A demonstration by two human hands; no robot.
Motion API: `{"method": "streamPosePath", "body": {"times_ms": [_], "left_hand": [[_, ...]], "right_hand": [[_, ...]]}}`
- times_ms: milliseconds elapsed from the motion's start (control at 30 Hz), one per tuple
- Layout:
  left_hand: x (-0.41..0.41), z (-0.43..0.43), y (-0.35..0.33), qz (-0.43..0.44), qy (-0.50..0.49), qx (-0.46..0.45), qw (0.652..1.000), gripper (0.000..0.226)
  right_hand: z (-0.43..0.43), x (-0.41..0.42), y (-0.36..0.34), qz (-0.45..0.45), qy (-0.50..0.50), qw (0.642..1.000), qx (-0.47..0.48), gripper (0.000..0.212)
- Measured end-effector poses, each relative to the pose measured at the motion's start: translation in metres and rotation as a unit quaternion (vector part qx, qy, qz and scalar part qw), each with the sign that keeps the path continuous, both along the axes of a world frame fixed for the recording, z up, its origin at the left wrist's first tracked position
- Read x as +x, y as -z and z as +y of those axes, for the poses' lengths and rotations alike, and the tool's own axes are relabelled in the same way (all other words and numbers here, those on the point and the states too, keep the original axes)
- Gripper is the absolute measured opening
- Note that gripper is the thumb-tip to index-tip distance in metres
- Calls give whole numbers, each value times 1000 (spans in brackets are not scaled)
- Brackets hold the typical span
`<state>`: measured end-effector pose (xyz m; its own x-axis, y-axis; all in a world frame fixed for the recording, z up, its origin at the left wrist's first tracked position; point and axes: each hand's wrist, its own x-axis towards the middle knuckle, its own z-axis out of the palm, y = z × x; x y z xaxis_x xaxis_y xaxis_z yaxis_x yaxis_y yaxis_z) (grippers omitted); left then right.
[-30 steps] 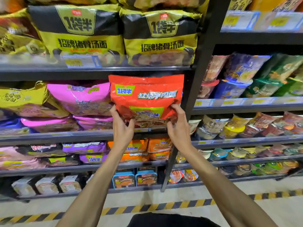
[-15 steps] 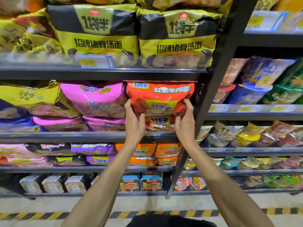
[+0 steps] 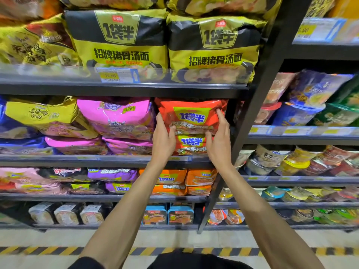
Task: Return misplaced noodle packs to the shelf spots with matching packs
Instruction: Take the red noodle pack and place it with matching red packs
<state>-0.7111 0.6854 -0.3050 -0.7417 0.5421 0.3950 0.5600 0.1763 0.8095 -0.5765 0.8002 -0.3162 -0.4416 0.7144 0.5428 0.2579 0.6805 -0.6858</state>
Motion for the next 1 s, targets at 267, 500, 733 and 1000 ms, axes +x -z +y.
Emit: {"method": "streamPosePath", "body": {"times_ms": [267,500,733,1000], "left_hand": [[18,-23,0,14,42,1,999,84],[36,-40,4,-8,47,7,999,86],[36,-24,-11,1,55,-45,997,99],[33,-34,-11,-17,64,-51,996,93]], "right_hand": [[9,-6,-19,-76,32,996,-20,64],[-4,13,-16,-88,-26,995,-35,82],[-8,23,-29,-146,-37,988,-15,91],[-11,35,-46,-223,-59,972,-41,99]]}}
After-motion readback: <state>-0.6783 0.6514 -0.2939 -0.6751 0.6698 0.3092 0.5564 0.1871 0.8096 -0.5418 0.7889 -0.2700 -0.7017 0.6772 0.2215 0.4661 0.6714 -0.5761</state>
